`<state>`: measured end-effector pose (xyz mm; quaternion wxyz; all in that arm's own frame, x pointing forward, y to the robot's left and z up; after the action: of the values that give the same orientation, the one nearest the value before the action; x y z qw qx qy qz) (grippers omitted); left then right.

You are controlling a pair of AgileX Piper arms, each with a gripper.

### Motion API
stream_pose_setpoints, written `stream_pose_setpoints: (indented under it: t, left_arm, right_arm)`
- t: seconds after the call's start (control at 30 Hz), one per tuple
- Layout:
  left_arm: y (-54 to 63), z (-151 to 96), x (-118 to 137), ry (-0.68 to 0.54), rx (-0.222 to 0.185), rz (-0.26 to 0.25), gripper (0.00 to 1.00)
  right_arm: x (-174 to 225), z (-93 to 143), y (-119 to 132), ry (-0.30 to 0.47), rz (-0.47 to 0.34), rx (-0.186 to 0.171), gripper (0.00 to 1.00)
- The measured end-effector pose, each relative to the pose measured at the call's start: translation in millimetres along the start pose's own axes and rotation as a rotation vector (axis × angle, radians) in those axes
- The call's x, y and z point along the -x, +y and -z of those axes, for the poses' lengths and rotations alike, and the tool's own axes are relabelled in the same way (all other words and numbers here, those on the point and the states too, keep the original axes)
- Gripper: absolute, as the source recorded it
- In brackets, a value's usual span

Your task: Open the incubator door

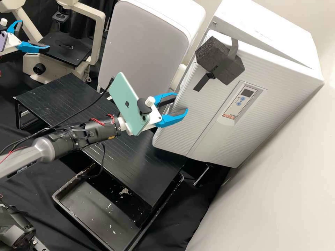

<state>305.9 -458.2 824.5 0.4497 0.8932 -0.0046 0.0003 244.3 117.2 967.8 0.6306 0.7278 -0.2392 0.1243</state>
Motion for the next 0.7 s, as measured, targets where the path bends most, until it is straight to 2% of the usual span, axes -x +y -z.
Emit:
stream_pose_setpoints:
  t: [0.17, 0.33, 0.43, 0.53, 0.6, 0.63, 0.7]
  left_arm:
    - [0.0, 0, 0, 0.0, 0.0, 0.0, 1.0]
    - [0.0, 0, 0, 0.0, 0.0, 0.0, 1.0]
    - [0.0, 0, 0, 0.0, 0.0, 0.0, 1.0]
    - [0.0, 0, 0, 0.0, 0.0, 0.0, 1.0]
    - [0.0, 0, 0, 0.0, 0.0, 0.0, 1.0]
    - [0.0, 0, 0, 0.0, 0.0, 0.0, 1.0]
    - [0.0, 0, 0, 0.0, 0.0, 0.0, 1.0]
  right_arm:
    - [19, -1, 8, -0.029, -0.099, -0.019, 0.0]
    - [41, -5, 32, -0.065, -0.292, -0.033, 0.0]
    - [57, -5, 49, -0.059, -0.44, -0.034, 0.0]
    - [66, -5, 53, -0.043, -0.465, -0.05, 0.0]
    - [68, -4, 51, -0.031, -0.454, -0.056, 0.0]
    - [69, -4, 50, -0.029, -0.448, -0.057, 1.0]
    - [68, -3, 48, -0.025, -0.433, -0.058, 1.0]
